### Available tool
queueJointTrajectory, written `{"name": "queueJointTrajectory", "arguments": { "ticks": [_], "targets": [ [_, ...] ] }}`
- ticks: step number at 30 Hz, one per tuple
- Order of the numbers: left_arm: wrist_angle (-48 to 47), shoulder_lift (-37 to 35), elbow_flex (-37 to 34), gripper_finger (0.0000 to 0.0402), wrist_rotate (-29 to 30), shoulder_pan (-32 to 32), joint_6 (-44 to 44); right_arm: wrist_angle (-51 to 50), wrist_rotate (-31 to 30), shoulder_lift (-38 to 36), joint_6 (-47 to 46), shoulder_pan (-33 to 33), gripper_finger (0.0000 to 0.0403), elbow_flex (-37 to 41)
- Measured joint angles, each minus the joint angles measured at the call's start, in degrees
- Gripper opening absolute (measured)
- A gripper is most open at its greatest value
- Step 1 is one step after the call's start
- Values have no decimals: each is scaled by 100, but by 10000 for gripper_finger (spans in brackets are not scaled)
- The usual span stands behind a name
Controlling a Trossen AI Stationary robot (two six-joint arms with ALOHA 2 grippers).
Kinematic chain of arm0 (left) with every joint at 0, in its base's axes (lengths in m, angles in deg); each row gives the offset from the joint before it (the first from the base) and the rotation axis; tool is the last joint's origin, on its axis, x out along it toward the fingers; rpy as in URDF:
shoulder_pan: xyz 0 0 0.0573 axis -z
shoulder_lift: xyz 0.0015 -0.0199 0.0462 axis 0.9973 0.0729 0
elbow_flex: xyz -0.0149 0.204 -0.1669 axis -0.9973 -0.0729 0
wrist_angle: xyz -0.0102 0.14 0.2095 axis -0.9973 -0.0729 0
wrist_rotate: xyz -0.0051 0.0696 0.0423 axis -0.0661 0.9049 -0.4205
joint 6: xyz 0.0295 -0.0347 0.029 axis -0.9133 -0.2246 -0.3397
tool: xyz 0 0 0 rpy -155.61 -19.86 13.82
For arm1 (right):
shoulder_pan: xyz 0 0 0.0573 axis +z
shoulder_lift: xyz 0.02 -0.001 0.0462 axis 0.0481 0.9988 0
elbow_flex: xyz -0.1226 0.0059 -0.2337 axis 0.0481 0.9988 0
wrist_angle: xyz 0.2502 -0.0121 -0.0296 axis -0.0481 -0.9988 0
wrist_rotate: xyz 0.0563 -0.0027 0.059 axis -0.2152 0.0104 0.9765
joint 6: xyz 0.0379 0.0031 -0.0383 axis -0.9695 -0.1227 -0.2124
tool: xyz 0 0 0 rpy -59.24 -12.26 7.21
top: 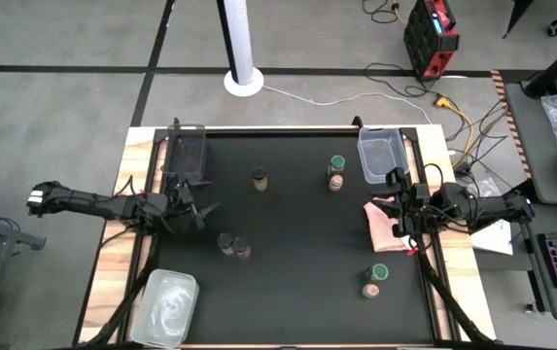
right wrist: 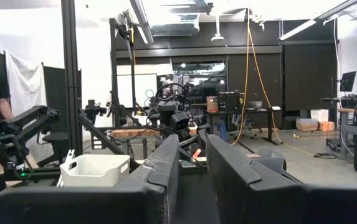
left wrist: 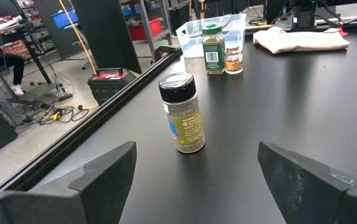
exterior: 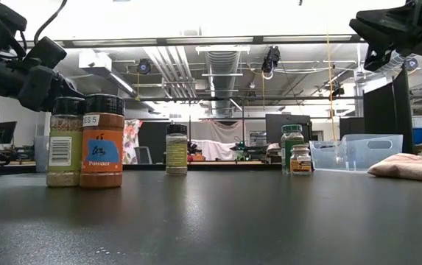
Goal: Sort spices by type
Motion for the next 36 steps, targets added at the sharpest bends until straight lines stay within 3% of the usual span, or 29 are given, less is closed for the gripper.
{"name": "queueJointTrajectory", "arguments": {
  "ticks": [10,29,36],
  "targets": [
    [-2,0,0,320,2,0,0,0,0,2,0,0,59,0],
    [-1,0,0,320,1,0,-2,0,0,1,0,1,95,0],
    [-1,0,0,320,2,0,-2,0,-2,2,0,2,88,2]
  ]
}}
